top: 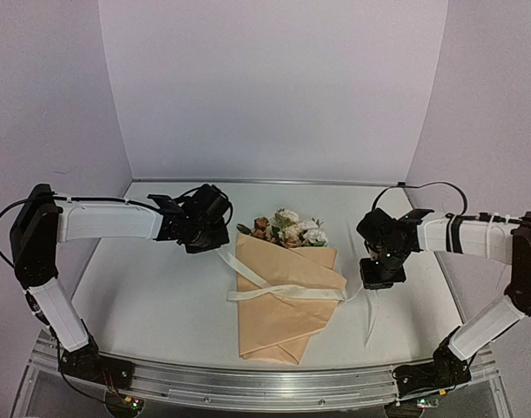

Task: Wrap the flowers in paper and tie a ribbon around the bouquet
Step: Tie the ribbon around the folded bouquet.

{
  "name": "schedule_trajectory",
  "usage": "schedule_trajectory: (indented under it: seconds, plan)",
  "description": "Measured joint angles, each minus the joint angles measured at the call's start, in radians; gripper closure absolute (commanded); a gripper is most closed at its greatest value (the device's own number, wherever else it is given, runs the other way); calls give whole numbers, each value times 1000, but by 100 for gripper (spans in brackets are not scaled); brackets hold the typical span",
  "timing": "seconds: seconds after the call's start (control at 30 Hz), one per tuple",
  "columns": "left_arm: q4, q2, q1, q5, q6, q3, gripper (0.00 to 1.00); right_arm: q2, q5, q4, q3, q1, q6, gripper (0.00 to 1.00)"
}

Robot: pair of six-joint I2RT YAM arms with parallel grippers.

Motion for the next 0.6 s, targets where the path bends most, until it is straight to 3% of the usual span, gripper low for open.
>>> schedule_trajectory:
  seconds: [0.2, 0.6]
  plan:
    - [36, -120, 54, -28, -17, -152, 100, 91, -6, -24, 89, -56, -5, 100]
    - [30, -347, 151, -118, -179, -511, 100, 164, -16, -80, 91, -175, 16, 100]
